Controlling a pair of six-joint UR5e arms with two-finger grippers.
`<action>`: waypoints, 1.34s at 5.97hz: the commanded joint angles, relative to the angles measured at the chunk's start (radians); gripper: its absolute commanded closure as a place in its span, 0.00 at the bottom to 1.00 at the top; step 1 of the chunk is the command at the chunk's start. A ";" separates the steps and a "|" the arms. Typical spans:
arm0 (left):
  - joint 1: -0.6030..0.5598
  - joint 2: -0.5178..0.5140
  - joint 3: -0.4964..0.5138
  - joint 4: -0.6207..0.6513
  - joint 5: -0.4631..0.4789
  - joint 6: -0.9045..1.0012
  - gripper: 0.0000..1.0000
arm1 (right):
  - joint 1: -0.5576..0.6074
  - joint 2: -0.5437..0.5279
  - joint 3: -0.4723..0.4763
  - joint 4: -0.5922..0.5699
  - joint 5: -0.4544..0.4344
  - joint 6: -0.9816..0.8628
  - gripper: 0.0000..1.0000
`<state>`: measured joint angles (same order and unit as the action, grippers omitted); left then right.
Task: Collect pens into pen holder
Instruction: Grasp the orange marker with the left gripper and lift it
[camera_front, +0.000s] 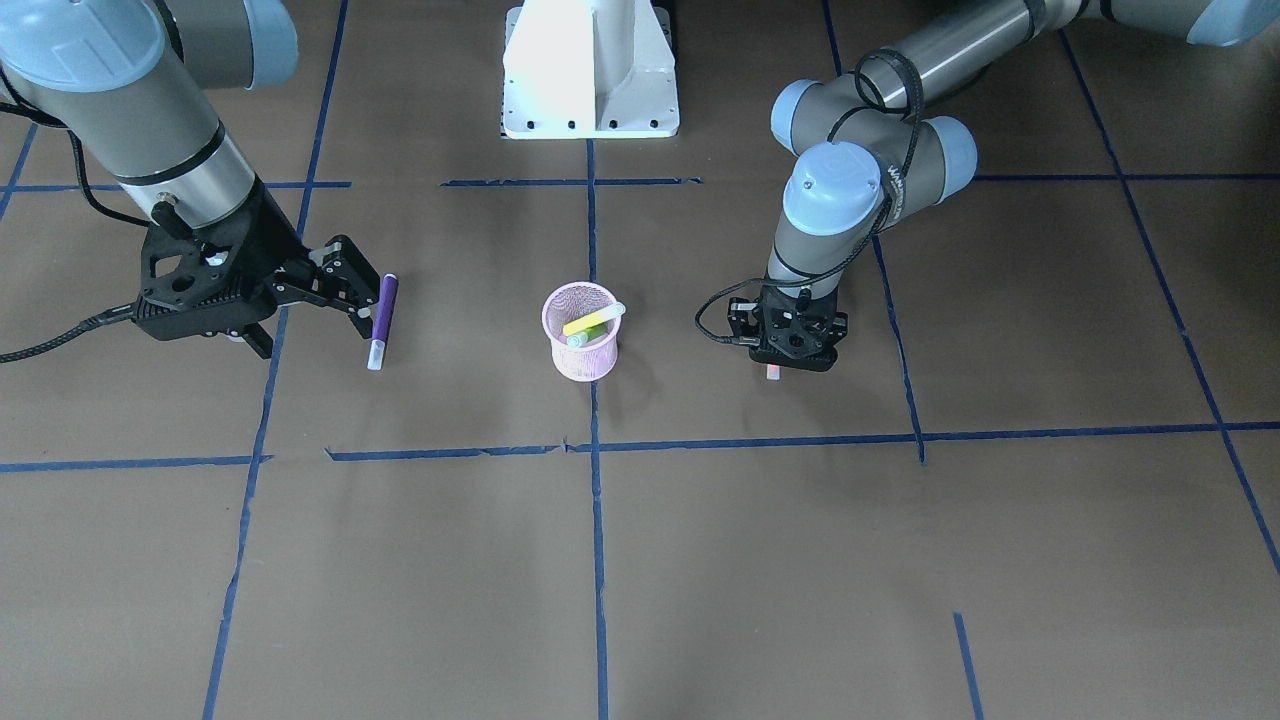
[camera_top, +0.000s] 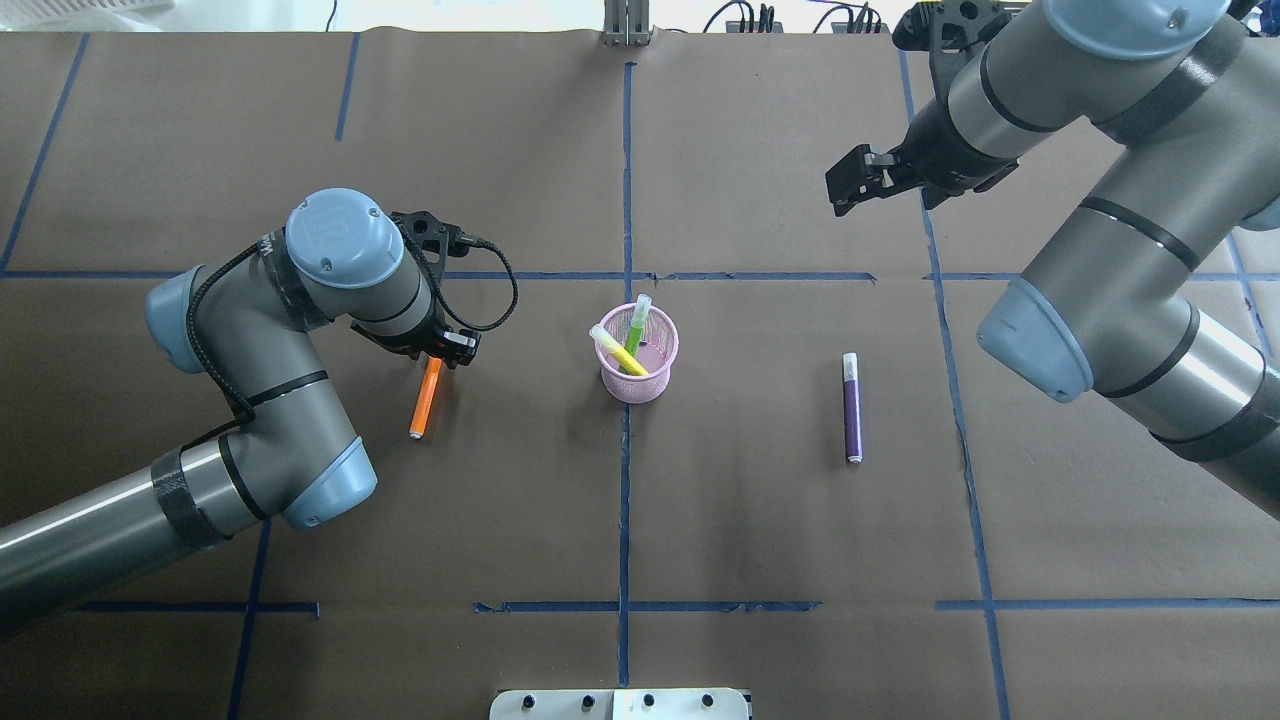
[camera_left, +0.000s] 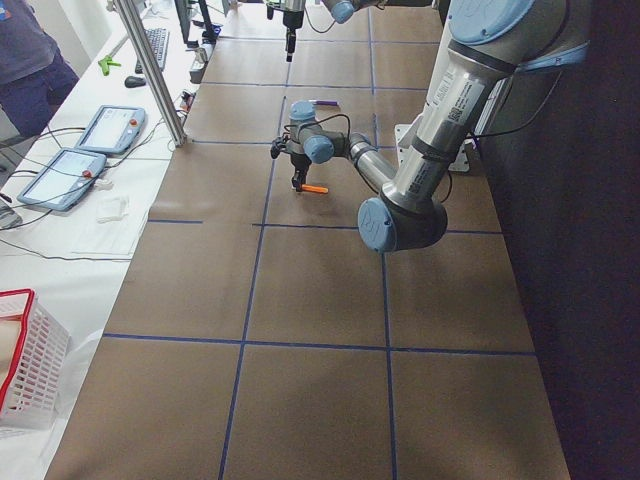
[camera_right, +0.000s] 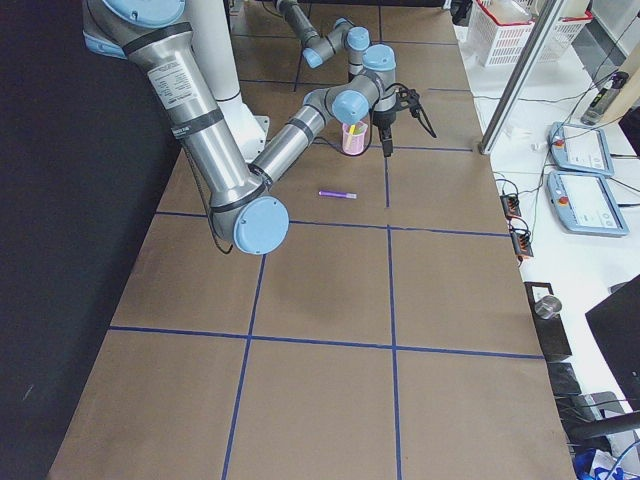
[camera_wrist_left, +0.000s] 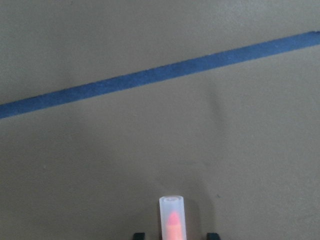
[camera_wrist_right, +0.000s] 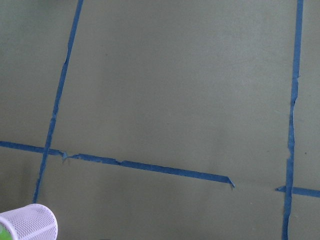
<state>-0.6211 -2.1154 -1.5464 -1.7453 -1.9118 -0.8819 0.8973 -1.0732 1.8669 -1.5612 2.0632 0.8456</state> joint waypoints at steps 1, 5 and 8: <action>0.003 0.000 0.002 0.003 -0.003 0.000 0.69 | 0.000 -0.001 0.001 0.000 0.000 0.001 0.01; -0.011 0.000 -0.113 0.006 -0.001 0.001 1.00 | 0.000 -0.004 0.021 -0.002 0.000 0.001 0.01; -0.003 -0.038 -0.250 -0.197 0.160 -0.139 1.00 | 0.000 -0.024 0.029 0.009 -0.002 -0.002 0.01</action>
<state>-0.6293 -2.1513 -1.7603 -1.8305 -1.8405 -0.9567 0.8974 -1.0917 1.8928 -1.5544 2.0611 0.8451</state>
